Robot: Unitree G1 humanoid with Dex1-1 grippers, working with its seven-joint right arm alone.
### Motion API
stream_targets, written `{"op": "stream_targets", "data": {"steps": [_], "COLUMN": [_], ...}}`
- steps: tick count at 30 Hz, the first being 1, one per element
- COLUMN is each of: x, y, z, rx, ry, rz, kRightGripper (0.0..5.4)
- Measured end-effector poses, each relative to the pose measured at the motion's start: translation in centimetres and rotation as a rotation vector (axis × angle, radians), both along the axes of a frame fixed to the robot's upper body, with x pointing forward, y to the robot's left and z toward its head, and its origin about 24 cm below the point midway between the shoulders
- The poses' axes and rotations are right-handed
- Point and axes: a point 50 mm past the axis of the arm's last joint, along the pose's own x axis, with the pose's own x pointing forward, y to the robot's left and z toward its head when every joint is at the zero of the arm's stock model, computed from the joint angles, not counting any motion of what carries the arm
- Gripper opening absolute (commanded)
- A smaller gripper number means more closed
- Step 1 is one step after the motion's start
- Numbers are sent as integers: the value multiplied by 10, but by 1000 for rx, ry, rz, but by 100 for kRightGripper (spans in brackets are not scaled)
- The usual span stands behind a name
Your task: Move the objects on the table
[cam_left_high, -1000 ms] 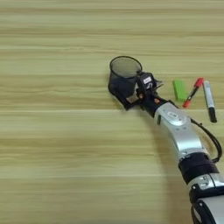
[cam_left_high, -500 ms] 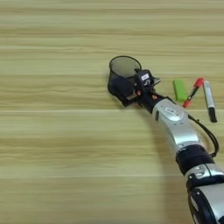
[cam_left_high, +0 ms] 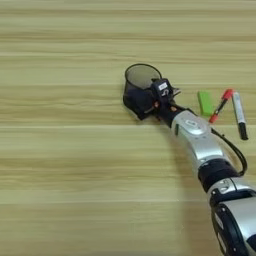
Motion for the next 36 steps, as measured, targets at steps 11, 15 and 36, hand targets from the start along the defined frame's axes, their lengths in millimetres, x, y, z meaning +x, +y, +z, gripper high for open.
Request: {"op": "stream_targets", "data": {"steps": [11,15,36], "x": [1,1,2], "y": [2,2,1], "z": [1,1,5], "rx": [4,5,16], "ry": [-7,-7,-27], "rz": [6,7,12], "kRightGripper": [485,473,473]}}
